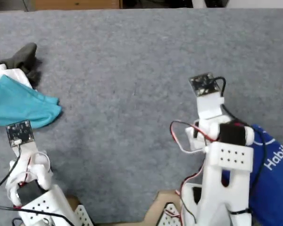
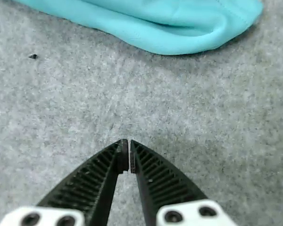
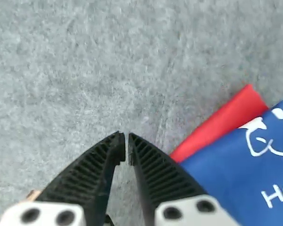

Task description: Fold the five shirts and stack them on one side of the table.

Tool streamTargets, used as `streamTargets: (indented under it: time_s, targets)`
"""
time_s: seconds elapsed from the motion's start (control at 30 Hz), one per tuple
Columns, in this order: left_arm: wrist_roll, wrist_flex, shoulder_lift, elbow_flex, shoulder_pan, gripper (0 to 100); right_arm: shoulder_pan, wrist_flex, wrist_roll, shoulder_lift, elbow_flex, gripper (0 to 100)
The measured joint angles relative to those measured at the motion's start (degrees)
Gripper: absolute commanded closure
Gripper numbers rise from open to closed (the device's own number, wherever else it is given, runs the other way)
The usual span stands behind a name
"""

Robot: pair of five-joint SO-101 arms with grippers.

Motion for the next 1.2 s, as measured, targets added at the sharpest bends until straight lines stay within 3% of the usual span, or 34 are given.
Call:
streamTargets:
  time_s: [0.33, 0.43, 0.67, 0.8, 1.1, 1.2]
  targets:
    - [0.0, 0.0, 0.0, 0.1, 0.0, 97, -0.9, -1.8, -0.1, 0.0, 0.5, 96.8]
    - [-0.1, 0.0, 0.0, 0.1, 0.0, 97, -6.5, -1.9, -0.1, 0.0, -2.5, 96.7]
    - [-0.1, 0.0, 0.0, 0.1, 0.0, 97, -28.0, -11.0, -0.1, 1.9, -3.3, 96.5]
    - [-0.1, 0.0, 0.0, 0.1, 0.0, 97, -35.3, -17.8, -0.1, 9.8, -5.1, 96.5]
    - [-0.1, 0.0, 0.0, 0.1, 0.0, 97, -38.7, -16.2, -3.8, 37.0, -29.5, 95.8]
    - [-0.1, 0.0, 0.0, 0.1, 0.0, 97, -41.9, -13.5, -3.8, 46.2, -39.2, 86.8]
